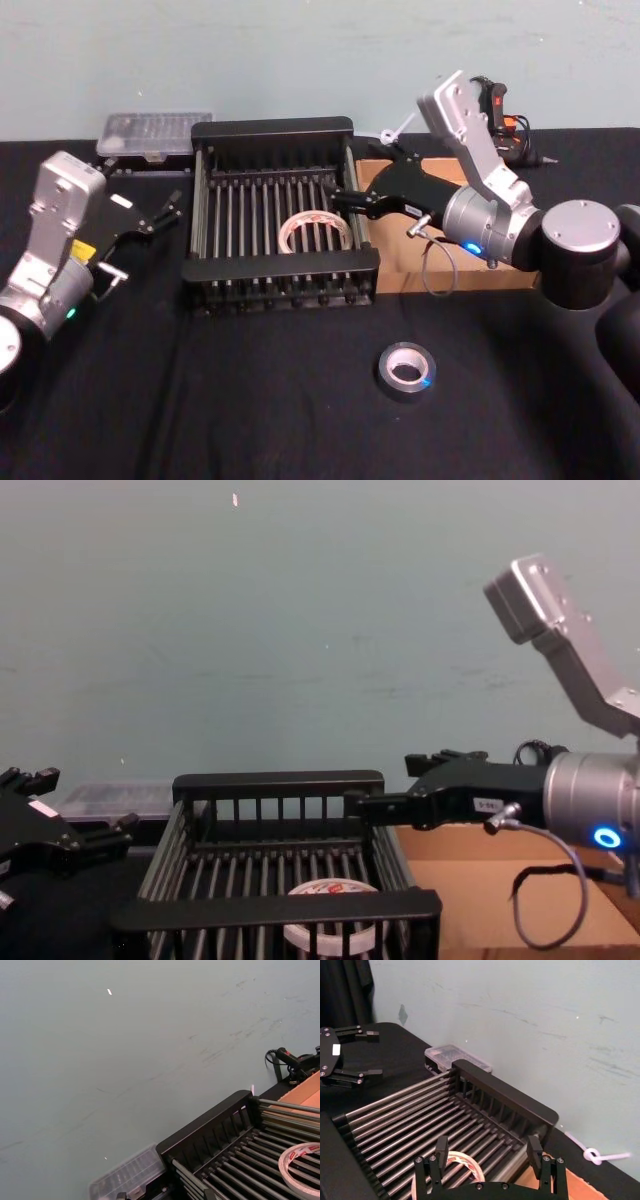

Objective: Pick up the white tape and place it into the black box , Pick up the silver tape and place it into the brown box.

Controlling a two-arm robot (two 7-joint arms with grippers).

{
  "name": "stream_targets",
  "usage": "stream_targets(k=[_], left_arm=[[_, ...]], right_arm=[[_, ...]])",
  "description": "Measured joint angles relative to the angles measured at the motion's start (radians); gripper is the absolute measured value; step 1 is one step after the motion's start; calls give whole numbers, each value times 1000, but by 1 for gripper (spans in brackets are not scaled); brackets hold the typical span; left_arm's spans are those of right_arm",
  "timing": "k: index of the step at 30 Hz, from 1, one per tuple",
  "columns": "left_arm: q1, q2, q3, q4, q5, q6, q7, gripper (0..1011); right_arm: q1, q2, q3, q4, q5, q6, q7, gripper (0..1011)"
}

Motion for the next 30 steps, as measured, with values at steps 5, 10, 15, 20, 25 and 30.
stream_targets(k=[5, 10, 15, 20, 25, 30], left_arm=[[0, 0, 0, 0, 0, 0, 0, 1001], [0, 0, 0, 0, 0, 0, 0, 1002], [0, 0, 0, 0, 0, 0, 0, 1001], [0, 0, 0, 0, 0, 0, 0, 1001], [0, 0, 0, 0, 0, 0, 0, 1001], [0, 0, 0, 0, 0, 0, 0, 1001]], right_arm=[[-26, 22, 18, -41, 2, 11, -10, 1002], [-72, 63, 43, -112, 14, 34, -15, 1002], [-139, 125, 80, -209, 46, 69, -10, 1002], [-199, 182, 108, -287, 77, 99, -1, 1002], [-266, 242, 125, -365, 104, 123, 10, 1002], [-314, 283, 127, -409, 125, 141, 21, 1002]])
